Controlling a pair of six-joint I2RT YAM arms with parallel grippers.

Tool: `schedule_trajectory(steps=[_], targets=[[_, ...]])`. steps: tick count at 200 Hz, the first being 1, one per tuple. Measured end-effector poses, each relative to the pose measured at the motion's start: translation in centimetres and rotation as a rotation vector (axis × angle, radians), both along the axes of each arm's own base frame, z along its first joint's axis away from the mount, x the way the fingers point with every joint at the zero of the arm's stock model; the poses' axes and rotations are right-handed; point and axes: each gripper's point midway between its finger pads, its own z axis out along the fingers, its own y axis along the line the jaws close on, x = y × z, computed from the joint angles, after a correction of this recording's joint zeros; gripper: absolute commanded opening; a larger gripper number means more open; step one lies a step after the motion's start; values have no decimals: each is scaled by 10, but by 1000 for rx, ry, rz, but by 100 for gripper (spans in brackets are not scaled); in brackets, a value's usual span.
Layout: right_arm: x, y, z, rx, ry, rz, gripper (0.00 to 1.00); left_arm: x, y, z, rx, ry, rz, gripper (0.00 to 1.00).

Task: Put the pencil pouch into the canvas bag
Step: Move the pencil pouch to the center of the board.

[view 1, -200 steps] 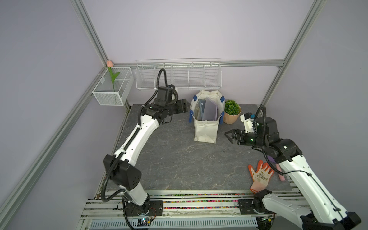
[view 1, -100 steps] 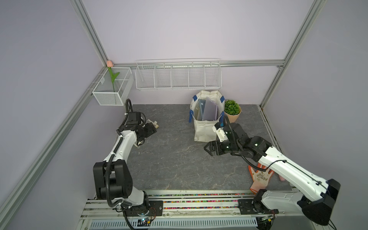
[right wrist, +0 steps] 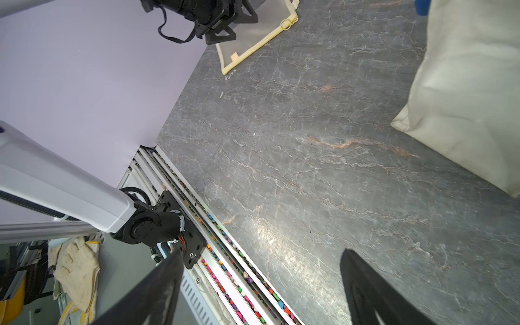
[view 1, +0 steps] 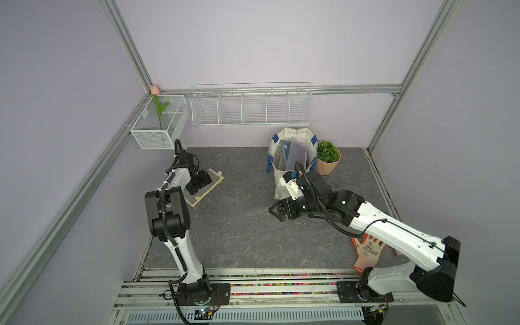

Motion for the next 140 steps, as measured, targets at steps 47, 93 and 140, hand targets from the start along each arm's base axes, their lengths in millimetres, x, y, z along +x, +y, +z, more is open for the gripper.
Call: schedule_trajectory(steps=[47,93,140], targets=[[0,4,-2,-1,5,4,89,-6,-6,-24,-31,55,-12,67],[12,17,7,38,-5,4,89,-15,-11,-33,-56,78,-16,66],[17,17,9,56,-3,1,89,-31,-19,-33,-99,77,-17,65]])
